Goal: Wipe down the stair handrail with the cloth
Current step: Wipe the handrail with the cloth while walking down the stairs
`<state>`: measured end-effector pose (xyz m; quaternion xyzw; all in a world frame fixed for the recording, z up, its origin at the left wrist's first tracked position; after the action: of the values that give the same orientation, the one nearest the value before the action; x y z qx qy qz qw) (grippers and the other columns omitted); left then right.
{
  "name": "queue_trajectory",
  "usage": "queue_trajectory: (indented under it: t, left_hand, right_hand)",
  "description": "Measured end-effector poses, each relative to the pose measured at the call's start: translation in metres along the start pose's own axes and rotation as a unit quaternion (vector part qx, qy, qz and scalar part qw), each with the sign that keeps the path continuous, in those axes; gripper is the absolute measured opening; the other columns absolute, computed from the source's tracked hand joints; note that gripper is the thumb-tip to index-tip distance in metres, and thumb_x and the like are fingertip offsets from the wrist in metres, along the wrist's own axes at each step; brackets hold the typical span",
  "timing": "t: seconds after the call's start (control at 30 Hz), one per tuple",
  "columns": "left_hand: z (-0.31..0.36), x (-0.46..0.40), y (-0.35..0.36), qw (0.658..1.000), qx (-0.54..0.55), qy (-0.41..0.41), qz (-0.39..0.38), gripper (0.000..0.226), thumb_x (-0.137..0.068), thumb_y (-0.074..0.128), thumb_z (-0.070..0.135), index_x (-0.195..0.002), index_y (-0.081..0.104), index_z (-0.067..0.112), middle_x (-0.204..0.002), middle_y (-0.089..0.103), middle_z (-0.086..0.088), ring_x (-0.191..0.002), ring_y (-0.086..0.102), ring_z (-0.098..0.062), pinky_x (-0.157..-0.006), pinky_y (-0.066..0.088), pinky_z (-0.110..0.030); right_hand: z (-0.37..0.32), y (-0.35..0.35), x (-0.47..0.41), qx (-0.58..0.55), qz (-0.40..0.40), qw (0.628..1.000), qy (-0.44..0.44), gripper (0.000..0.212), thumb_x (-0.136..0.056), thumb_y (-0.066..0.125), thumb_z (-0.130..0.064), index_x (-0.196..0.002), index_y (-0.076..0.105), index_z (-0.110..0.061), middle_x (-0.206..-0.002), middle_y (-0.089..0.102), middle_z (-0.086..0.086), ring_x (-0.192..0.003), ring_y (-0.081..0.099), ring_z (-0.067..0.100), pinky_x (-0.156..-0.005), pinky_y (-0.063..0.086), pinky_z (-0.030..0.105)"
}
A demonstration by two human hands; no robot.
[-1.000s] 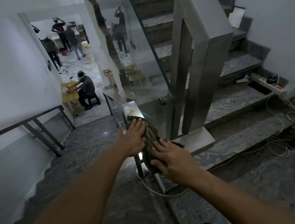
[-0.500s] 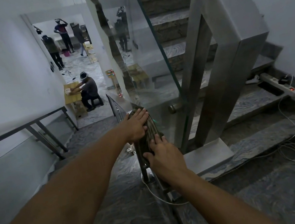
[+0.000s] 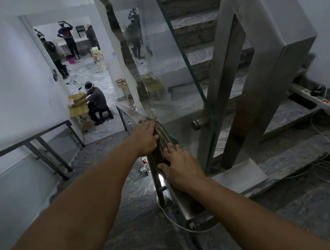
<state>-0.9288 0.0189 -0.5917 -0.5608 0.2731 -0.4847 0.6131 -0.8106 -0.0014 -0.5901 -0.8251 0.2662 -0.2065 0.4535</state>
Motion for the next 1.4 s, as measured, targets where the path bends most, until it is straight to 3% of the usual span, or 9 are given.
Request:
queue_trajectory:
  t: [0.2,0.47,0.67,0.8,0.9,1.1,1.23,1.33,1.4]
  left_hand:
    - [0.003,0.035,0.021,0.997,-0.076,-0.009,-0.031,0.064,-0.100,0.024,0.036,-0.149,-0.002,0.003,-0.160,-0.008,-0.015,-0.148,-0.007,-0.028,-0.121,-0.002,-0.047]
    - [0.037,0.094,0.049,0.998,-0.048,0.007,-0.044,0.068,-0.099,0.025,0.039,-0.149,-0.006,0.005,-0.160,-0.014,-0.013,-0.147,-0.013,-0.027,-0.119,-0.007,-0.049]
    - [0.068,0.137,0.061,0.998,-0.046,0.003,-0.034,0.069,-0.099,0.023,0.043,-0.149,-0.006,0.005,-0.159,-0.015,-0.013,-0.147,-0.014,-0.026,-0.118,-0.010,-0.047]
    - [0.089,0.161,0.067,1.000,-0.010,0.002,0.002,0.071,-0.098,0.025,0.044,-0.150,-0.003,0.005,-0.159,-0.010,-0.017,-0.147,-0.014,-0.029,-0.117,-0.012,-0.046]
    - [0.112,0.176,0.076,0.997,-0.062,0.016,0.042,0.076,-0.096,0.032,0.046,-0.149,-0.001,0.002,-0.159,-0.006,-0.020,-0.147,-0.011,-0.032,-0.114,-0.015,-0.044]
    - [0.153,0.175,0.085,0.992,-0.065,0.050,0.092,0.058,-0.101,0.028,0.031,-0.148,0.012,0.000,-0.157,0.010,-0.022,-0.147,0.008,-0.034,-0.118,-0.005,-0.040]
    - [0.184,0.163,0.081,0.984,-0.070,0.105,0.127,0.047,-0.081,0.046,0.011,-0.124,0.057,-0.003,-0.130,0.057,-0.025,-0.120,0.057,-0.037,-0.105,0.039,-0.044]
    - [0.211,0.155,0.082,0.983,-0.047,0.139,0.111,0.054,-0.092,0.038,0.005,-0.145,0.028,0.002,-0.153,0.028,-0.020,-0.143,0.028,-0.033,-0.118,0.016,-0.039]
    - [0.229,0.147,0.085,0.980,-0.053,0.157,0.107,0.057,-0.097,0.035,0.009,-0.149,0.012,0.008,-0.159,0.013,-0.014,-0.148,0.013,-0.027,-0.120,0.005,-0.036]
  right_hand:
    - [0.003,0.005,0.038,0.017,-0.017,0.999,-0.037,0.052,-0.095,0.048,-0.031,-0.142,0.037,-0.011,-0.158,0.022,0.007,-0.146,0.010,0.027,-0.116,0.014,0.041]
    - [0.015,-0.002,0.100,0.034,-0.019,0.991,-0.131,0.049,-0.093,0.053,-0.025,-0.139,0.043,-0.014,-0.155,0.031,0.003,-0.146,0.015,0.021,-0.117,0.004,0.033]
    - [0.042,-0.012,0.132,0.053,-0.002,0.982,-0.181,0.045,-0.088,0.060,-0.020,-0.132,0.052,-0.015,-0.147,0.045,0.004,-0.141,0.029,0.021,-0.119,0.017,0.042]
    - [0.086,-0.040,0.139,0.053,0.057,0.986,-0.149,0.042,-0.080,0.070,-0.011,-0.121,0.062,-0.011,-0.135,0.057,0.008,-0.133,0.044,0.027,-0.113,0.032,0.048]
    - [0.110,-0.060,0.140,0.031,0.103,0.985,-0.133,0.039,-0.075,0.075,-0.005,-0.113,0.068,-0.009,-0.125,0.064,0.010,-0.126,0.052,0.025,-0.108,0.040,0.044]
    - [0.139,-0.081,0.140,0.015,0.185,0.973,-0.136,0.032,-0.064,0.079,0.005,-0.095,0.074,-0.002,-0.104,0.072,0.019,-0.104,0.066,0.036,-0.093,0.048,0.057]
    - [0.161,-0.095,0.139,0.026,0.204,0.972,-0.110,0.031,-0.064,0.078,0.008,-0.093,0.074,0.000,-0.099,0.073,0.021,-0.093,0.070,0.038,-0.086,0.053,0.051]
    - [0.184,-0.109,0.141,0.034,0.212,0.975,-0.056,0.024,-0.078,0.065,0.004,-0.099,0.073,-0.006,-0.094,0.075,0.017,-0.081,0.071,0.032,-0.075,0.057,0.035]
    - [0.206,-0.113,0.141,0.054,0.179,0.982,-0.017,0.025,-0.084,0.059,-0.001,-0.104,0.072,-0.009,-0.096,0.074,0.015,-0.084,0.069,0.030,-0.078,0.056,0.035]
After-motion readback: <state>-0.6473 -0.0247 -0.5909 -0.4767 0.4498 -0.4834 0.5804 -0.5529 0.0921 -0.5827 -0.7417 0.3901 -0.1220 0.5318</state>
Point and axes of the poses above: each hand's wrist, its own x-axis away from the middle knuckle, its own y-axis out of the palm, z = x × y, the point moved 10 cm from there along -x, towards the middle knuckle
